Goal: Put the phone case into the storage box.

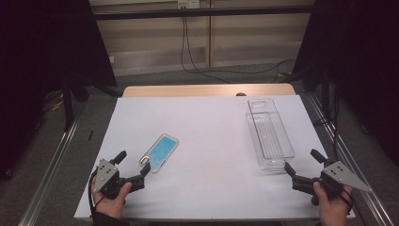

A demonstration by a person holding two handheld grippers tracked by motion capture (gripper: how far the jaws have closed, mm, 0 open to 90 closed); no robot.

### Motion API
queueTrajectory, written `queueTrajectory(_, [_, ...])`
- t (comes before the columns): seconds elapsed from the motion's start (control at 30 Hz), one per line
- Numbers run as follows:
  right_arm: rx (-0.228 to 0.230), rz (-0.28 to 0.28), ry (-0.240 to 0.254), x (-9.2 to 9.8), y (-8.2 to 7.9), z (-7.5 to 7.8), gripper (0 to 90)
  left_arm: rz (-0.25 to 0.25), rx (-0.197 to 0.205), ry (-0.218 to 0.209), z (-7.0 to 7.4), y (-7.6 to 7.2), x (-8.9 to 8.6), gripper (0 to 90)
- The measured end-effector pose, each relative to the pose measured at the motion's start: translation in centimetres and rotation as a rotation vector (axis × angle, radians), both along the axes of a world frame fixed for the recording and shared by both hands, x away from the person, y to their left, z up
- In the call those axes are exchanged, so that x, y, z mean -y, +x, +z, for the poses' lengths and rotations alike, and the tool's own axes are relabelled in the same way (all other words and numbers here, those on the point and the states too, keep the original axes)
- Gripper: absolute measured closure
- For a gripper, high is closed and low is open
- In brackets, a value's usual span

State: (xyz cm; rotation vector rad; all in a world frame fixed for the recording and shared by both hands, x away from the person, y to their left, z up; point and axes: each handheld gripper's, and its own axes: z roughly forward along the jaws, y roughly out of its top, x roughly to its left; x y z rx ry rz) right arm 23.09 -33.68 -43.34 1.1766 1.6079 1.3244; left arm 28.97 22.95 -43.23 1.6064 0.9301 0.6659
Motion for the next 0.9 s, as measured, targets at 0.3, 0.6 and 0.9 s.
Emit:
queueTrajectory(0.3, [-0.003,0.010,0.007,0.02,0.00,-0.09,0.0,0.011,-0.007,-0.012,0.03,0.11,0.09,4.5])
queueTrajectory(0.6, [-0.004,0.022,0.006,-0.23,0.13,-0.08,0.0,-0.001,-0.016,-0.009,-0.01,-0.20,0.22,4.5])
queueTrajectory(0.9, [-0.007,0.040,-0.008,-0.63,0.10,0.01,0.0,-0.019,-0.009,-0.018,0.23,-0.37,0.40,4.5])
